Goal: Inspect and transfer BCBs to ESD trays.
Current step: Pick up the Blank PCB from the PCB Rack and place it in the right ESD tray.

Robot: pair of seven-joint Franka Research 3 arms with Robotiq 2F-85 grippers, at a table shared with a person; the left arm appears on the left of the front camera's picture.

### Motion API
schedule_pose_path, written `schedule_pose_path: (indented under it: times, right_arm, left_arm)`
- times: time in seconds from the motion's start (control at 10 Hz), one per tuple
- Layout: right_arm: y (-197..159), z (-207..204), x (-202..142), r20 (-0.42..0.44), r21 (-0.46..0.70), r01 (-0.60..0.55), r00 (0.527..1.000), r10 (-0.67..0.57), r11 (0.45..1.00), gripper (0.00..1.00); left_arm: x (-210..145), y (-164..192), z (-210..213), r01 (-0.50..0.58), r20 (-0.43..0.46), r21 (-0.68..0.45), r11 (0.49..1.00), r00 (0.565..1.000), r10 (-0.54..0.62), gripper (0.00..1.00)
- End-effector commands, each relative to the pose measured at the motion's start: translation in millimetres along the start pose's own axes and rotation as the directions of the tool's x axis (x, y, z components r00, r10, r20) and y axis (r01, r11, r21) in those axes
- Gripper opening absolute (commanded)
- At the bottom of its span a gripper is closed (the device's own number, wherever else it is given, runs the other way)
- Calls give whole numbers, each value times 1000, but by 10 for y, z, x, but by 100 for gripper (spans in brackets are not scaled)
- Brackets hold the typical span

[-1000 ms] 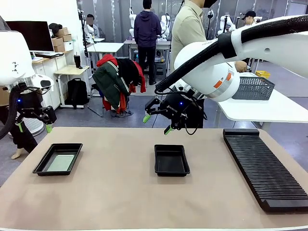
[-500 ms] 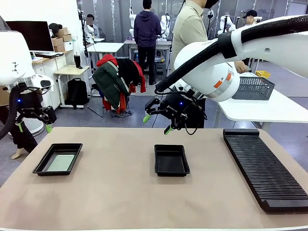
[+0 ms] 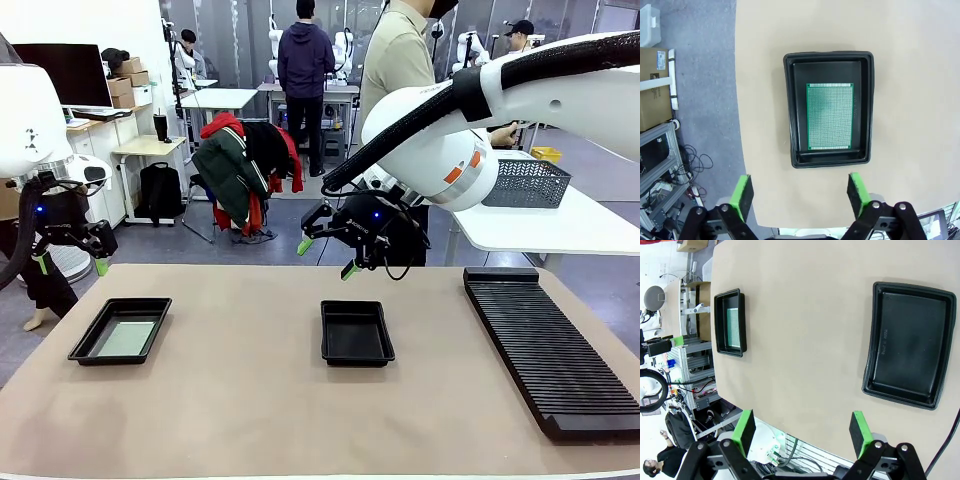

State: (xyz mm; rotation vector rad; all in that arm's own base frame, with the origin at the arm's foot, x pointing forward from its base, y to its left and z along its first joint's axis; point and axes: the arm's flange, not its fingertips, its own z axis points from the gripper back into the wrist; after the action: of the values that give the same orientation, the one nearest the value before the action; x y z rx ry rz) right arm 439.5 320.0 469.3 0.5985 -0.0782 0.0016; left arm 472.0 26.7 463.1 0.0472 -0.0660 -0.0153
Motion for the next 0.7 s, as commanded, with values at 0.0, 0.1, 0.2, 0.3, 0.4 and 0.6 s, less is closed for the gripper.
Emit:
schedule_pose_path:
  times: [0.0, 0.1, 0.2, 0.3, 0.4, 0.6]
  right_arm:
    - [17, -16, 24, 8, -18, 13, 1000, -13, 1000, 100]
    - [17, -16, 24, 8, -18, 13, 1000, -13, 1000, 100]
    - [17, -16, 24, 8, -18, 13, 1000, -13, 1000, 100]
    - [17, -16, 24, 8, -18, 13, 1000, -13, 1000, 100]
    - [17, -16, 24, 8, -18, 13, 1000, -13, 1000, 100]
    - [17, -16, 24, 8, -18, 13, 1000, -13, 1000, 100]
  left_arm:
    - [-2, -3, -11, -1, 5, 0, 1000, 1000, 1, 100]
    - [-2, -3, -11, -1, 5, 0, 1000, 1000, 1, 100]
    - [-2, -3, -11, -1, 5, 0, 1000, 1000, 1, 100]
    - [-2, -3, -11, -1, 5, 0, 1000, 1000, 1, 100]
    - [-2, -3, -11, -1, 5, 0, 1000, 1000, 1, 100]
    - [-2, -3, -11, -1, 5, 0, 1000, 1000, 1, 100]
